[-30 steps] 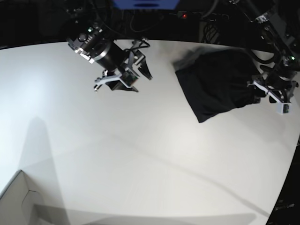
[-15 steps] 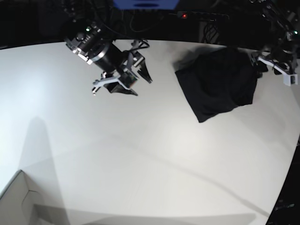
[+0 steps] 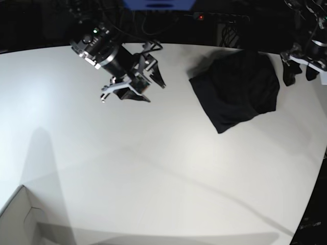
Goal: Layout the t-shirt on the table in an organized manner, then fold the t-shirt properly
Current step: 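Grasp the bundle edge with the left gripper and fold it over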
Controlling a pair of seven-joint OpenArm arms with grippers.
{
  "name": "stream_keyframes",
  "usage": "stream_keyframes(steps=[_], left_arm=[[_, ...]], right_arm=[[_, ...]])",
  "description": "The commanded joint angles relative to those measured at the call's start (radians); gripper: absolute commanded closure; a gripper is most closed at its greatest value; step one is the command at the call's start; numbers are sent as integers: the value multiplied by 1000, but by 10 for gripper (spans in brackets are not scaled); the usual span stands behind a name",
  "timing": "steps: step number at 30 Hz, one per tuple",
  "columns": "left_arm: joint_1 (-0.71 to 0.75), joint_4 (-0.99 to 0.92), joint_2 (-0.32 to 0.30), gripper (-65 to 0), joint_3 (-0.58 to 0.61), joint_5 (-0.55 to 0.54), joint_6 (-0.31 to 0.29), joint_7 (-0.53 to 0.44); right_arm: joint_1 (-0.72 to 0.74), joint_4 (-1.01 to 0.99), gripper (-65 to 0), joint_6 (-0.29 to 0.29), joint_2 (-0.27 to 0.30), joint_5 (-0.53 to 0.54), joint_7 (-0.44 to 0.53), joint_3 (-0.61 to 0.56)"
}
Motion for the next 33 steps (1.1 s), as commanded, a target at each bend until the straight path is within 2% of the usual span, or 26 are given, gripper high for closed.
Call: stream_keyframes(steps=[1,4,10,14,18,21,33], left_arm=[[17,16,-10,-503,-5,-31,-1,-12],[19,12,31,-503,15,-82,-1,-12],[-10,-62,74,-503,124,-14,-1,-25],[-45,-140,71,-503,121,-13,-1,-25],[-44,-146,65,-503,119,-13,-1,-25],[-52,-165,42,-503,119,-11,2,-26],[-148,-352,13,-498,127,-11,2,-26]], right_arm=[[3,20,-302,4,-1,12,25,1],[3,20,-302,4,-1,12,25,1],[3,20,-303,4,-1,12,25,1],[3,20,-304,4,1,12,25,3],[3,18,-303,4,28,12,25,4],[3,16,-303,4,28,12,24,6],[5,20,-302,4,28,10,24,24]])
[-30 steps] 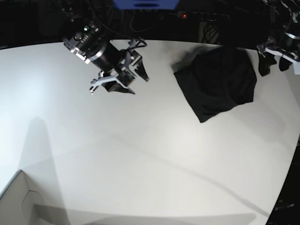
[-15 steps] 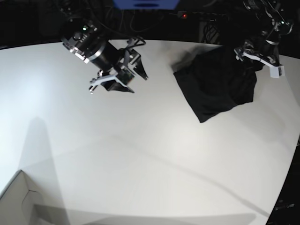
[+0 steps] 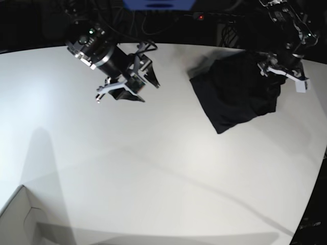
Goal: Layout the t-shirt on the table in an organized manner, then fold the t-shirt properly
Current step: 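Grasp the bundle edge with the left gripper and fold it over, then drag the folded bundle with the left gripper toward the table center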
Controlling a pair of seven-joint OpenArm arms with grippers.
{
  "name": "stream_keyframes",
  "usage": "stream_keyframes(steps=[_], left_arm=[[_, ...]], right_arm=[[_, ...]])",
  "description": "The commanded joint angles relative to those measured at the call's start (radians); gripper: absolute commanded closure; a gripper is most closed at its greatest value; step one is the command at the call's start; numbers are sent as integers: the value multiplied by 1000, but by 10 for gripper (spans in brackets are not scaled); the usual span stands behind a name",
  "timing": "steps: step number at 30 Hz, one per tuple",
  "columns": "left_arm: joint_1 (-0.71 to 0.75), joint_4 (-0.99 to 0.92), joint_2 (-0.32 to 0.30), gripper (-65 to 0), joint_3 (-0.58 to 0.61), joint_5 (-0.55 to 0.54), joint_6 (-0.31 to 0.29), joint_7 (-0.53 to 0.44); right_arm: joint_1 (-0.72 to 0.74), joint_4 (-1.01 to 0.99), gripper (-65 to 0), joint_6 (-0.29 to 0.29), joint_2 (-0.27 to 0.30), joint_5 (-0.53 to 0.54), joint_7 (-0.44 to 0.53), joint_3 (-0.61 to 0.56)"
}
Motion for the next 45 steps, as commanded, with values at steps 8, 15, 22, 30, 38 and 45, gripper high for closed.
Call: stream_keyframes(steps=[8,15,22,30,38,45], left_arm=[[-67,-117,-84,-152,94,5,1,12],[-169,-232,-177,-10,339,67,1,11],[-313,-180,-186,-2,589,274,-2,-1],[-460,-175,-179,-2,1027,578,-4,-262],[-607,-209,-146,-2,1421,707,-4,-361],[-710,-327,-107,-3,1579,762,-4,-462]], right_arm=[[2,20,-302,1,0,13,26,115],[-25,20,-302,1,-3,14,34,244],[-59,20,-302,1,-6,14,35,359],[-76,18,-302,1,-66,14,35,525],[-82,18,-302,1,-154,14,35,689],[-82,18,-302,1,-220,14,35,812]])
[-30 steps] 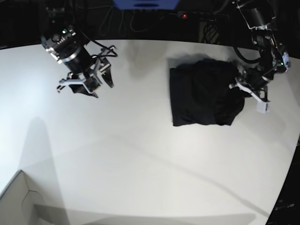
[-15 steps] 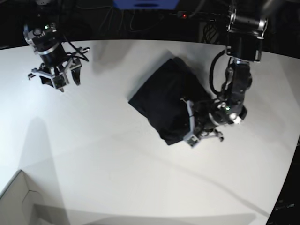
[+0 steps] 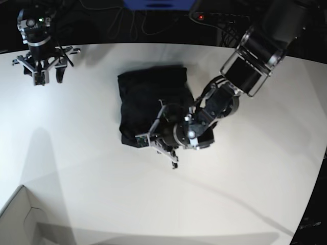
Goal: Layout the t-shirt on the table in an organized manner, then fold the t-shirt properly
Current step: 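Drag the folded bundle with the left gripper toward the table center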
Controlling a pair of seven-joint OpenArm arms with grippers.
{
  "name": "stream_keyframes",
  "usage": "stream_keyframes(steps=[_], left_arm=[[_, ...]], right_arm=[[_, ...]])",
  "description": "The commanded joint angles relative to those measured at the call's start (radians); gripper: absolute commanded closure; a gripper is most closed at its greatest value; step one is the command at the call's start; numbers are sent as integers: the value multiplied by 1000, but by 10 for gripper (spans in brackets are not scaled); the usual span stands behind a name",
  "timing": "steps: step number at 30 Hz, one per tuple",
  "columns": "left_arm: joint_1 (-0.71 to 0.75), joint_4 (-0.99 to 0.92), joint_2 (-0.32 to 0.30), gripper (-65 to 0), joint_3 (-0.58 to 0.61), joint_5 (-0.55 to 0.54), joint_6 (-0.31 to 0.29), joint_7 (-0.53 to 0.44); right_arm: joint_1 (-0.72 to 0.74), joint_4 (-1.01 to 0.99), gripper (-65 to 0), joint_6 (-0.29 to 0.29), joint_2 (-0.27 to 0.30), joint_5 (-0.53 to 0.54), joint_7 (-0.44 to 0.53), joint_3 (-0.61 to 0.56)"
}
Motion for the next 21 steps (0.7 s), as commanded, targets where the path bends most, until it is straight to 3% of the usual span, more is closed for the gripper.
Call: stream_keyframes(steps=[1,8,10,17,21], left_arm=[[-38,1,8,-4,13,-6,7,-30],[-60,-12,8,-8,73,0,7,-81],[-64,-12,17,-37,71,0,7,-84],[-78,28,21,-322,46,0,18,-84],[-77,96,27,-430,-110,0,18,-84]], right_arm=[[-1,18,-302,0,-2,11,26,19],[-29,18,-302,0,-13,13,25,45],[-30,18,-302,0,-18,13,26,50],[-30,18,-302,0,-18,13,26,51],[-29,18,-302,0,-18,13,26,51]])
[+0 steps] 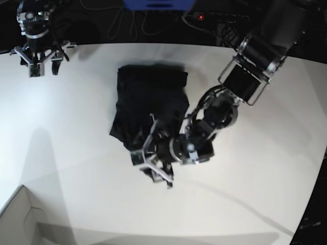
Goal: Layout the t-shirt on the table in an organized manner, then fold the t-shirt properly
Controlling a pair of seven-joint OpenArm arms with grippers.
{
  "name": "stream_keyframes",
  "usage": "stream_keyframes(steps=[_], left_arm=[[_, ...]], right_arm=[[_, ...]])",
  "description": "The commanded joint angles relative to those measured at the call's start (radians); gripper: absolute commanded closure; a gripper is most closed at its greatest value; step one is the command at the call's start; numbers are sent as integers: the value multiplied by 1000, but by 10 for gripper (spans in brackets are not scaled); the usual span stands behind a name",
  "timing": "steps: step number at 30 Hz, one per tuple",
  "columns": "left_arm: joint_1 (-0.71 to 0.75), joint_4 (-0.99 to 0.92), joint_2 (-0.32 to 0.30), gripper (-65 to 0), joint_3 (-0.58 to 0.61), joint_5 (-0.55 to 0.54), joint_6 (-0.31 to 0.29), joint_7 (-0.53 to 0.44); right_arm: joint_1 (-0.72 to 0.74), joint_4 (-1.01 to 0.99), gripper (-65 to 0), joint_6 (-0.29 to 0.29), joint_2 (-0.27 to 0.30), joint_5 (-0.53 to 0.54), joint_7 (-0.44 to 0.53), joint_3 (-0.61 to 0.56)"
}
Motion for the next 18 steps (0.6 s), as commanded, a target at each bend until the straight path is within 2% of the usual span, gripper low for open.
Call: stream_keyframes(steps=[1,8,10,14,16,18], left_arm=[[-33,27,4,-442,-40,-5,14,-16],[-25,148,-4,-446,-233,-11,5,-7],[25,204,-27,-446,-302,-8,5,11],[131,365,-76,-445,-469,-11,5,110],[217,446,-93,-444,-595,-12,3,171],[312,520,-97,-444,-726,-12,3,223]], right_arm=[[-4,18,-302,0,4,9,21,3],[-5,20,-302,2,4,9,21,3],[-5,20,-302,2,4,9,21,4],[-22,20,-301,2,4,8,18,47],[-24,10,-299,2,4,12,15,89],[-30,-11,-277,2,4,64,13,145]])
